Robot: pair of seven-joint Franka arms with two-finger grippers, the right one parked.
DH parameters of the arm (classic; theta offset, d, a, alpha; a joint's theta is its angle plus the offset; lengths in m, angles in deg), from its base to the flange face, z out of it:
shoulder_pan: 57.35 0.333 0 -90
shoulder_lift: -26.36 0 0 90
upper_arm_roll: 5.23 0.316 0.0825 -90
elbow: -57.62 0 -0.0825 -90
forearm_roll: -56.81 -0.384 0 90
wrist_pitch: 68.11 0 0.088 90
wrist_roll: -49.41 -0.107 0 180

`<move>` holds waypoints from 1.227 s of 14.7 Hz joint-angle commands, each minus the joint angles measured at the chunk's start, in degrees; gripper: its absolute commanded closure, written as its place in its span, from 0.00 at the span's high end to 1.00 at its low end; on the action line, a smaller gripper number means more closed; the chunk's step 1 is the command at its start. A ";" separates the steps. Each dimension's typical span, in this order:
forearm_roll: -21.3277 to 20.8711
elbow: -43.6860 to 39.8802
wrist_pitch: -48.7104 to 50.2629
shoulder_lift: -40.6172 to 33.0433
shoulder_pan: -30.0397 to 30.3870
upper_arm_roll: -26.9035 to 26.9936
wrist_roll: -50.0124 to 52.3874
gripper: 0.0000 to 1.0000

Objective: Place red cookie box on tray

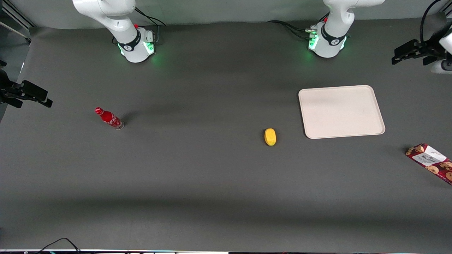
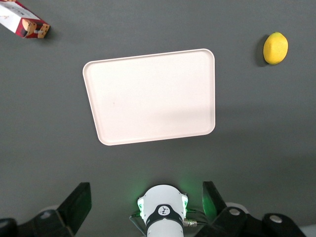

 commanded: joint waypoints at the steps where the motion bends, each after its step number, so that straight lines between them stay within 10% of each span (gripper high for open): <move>1: -1.46 -1.34 0.38 0.65 0.36 -0.70 0.81 1.00; 6: -3.29 -3.43 0.65 1.43 0.53 0.79 1.60 1.00; 11: -7.97 -19.84 -4.34 19.23 0.71 16.50 -1.11 1.00; 18: 5.81 -22.52 -36.67 44.82 3.78 24.18 -7.80 1.00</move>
